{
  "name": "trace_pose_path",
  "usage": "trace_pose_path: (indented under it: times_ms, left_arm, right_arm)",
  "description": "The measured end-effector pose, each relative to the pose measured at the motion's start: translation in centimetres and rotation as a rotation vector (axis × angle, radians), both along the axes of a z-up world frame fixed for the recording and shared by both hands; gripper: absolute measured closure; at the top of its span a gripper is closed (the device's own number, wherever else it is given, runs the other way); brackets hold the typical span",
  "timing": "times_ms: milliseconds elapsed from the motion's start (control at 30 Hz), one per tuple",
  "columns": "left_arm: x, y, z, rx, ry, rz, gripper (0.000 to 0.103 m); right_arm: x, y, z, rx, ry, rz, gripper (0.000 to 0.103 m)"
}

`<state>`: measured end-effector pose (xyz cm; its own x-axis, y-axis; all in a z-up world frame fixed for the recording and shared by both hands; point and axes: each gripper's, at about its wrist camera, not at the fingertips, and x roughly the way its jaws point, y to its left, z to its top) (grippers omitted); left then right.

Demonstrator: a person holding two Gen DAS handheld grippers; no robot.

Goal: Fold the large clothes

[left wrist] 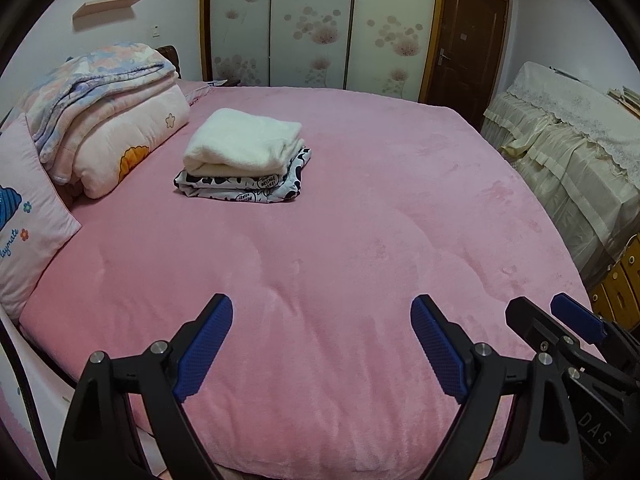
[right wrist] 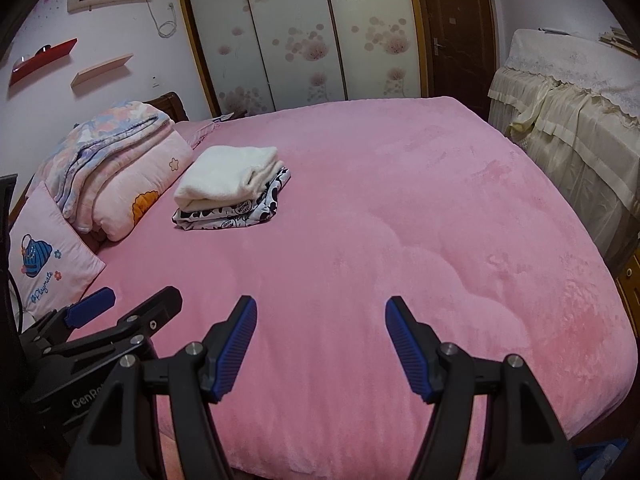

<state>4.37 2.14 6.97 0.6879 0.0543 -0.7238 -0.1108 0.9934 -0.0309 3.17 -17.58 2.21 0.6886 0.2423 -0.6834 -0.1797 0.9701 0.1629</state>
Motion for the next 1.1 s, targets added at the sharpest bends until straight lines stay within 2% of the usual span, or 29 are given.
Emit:
trace_pose_path:
  times_ms: [800, 1100]
  left_arm:
    - [-0.9, 0.3, -0.8, -0.035, 0.023, -0.013, 0.013]
    - [-1.1, 0.4, -0.8, -0.026, 0.018, -0.011, 0.014]
  right_arm:
    - [-1.5, -0.5, -0.6, -0.015, -0.003, -0.031, 0.036]
    - [-1.7, -0.4, -0.4, -0.017, -0.008, -0.030, 0.036]
